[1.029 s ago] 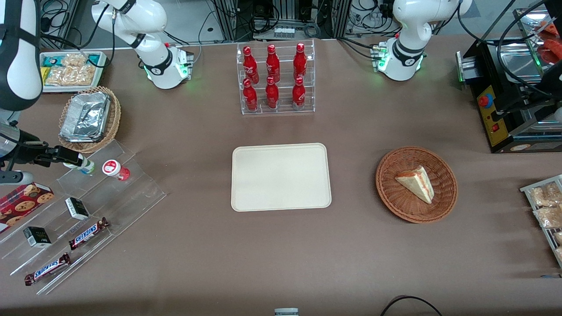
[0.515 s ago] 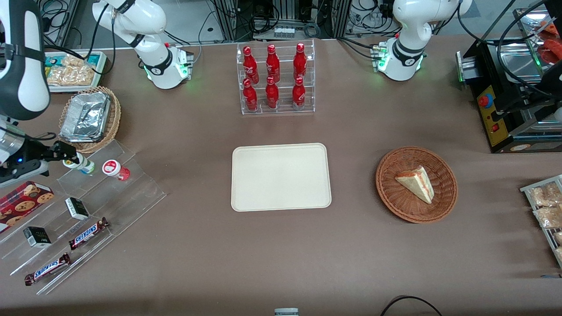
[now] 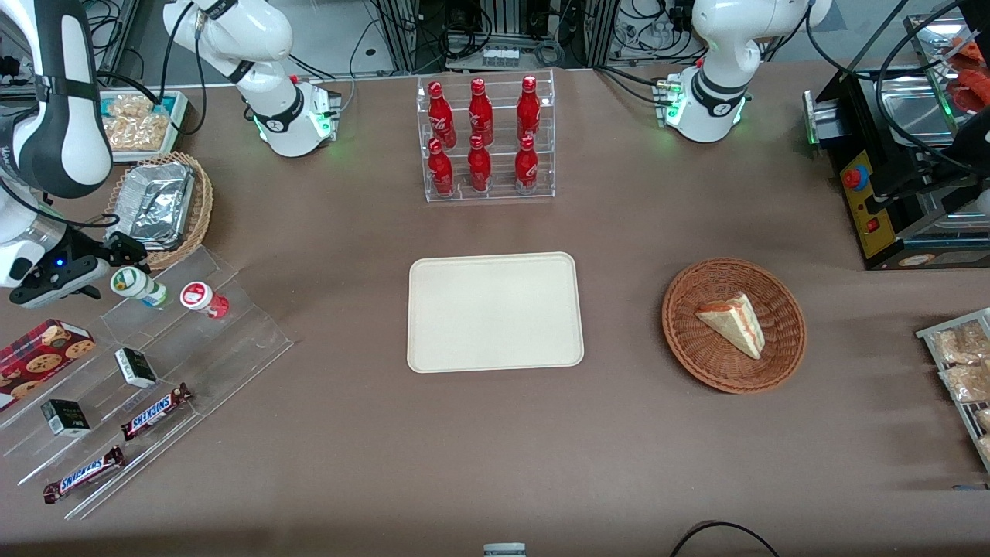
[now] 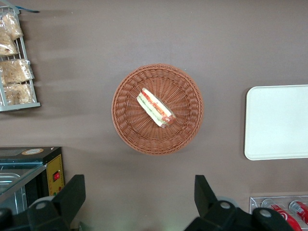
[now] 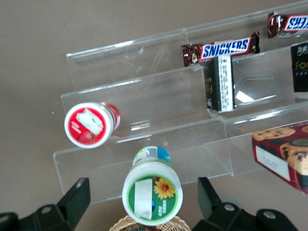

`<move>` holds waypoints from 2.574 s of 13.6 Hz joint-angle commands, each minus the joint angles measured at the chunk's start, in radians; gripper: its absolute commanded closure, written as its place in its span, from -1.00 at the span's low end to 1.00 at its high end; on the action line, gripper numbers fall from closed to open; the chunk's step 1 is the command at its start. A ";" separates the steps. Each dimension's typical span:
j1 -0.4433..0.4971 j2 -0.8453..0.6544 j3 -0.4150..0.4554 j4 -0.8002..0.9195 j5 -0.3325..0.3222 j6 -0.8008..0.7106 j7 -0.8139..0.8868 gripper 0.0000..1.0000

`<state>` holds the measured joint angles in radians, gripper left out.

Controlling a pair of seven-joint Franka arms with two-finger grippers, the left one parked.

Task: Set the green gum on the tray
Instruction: 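Close the right gripper around the green-labelled gum bottle, then lift the gum bottle and carry it over the cream tray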

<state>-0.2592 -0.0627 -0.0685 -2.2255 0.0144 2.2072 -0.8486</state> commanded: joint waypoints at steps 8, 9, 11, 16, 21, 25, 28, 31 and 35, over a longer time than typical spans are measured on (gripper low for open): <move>-0.006 -0.020 -0.027 -0.068 -0.005 0.042 -0.049 -0.97; -0.005 -0.017 -0.027 -0.068 -0.005 0.049 -0.049 -0.97; -0.005 -0.012 -0.027 -0.069 -0.005 0.055 -0.049 -0.94; -0.003 -0.009 -0.027 -0.069 -0.005 0.063 -0.049 1.00; 0.008 -0.014 -0.024 -0.036 -0.005 0.034 -0.047 1.00; 0.015 0.000 -0.013 0.120 -0.004 -0.163 -0.033 1.00; 0.084 0.029 -0.013 0.280 -0.001 -0.301 0.015 1.00; 0.200 0.053 -0.013 0.414 -0.001 -0.443 0.188 1.00; 0.392 0.064 -0.013 0.463 0.009 -0.486 0.477 1.00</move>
<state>0.0647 -0.0303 -0.0724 -1.8124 0.0164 1.7580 -0.4827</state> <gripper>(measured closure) 0.414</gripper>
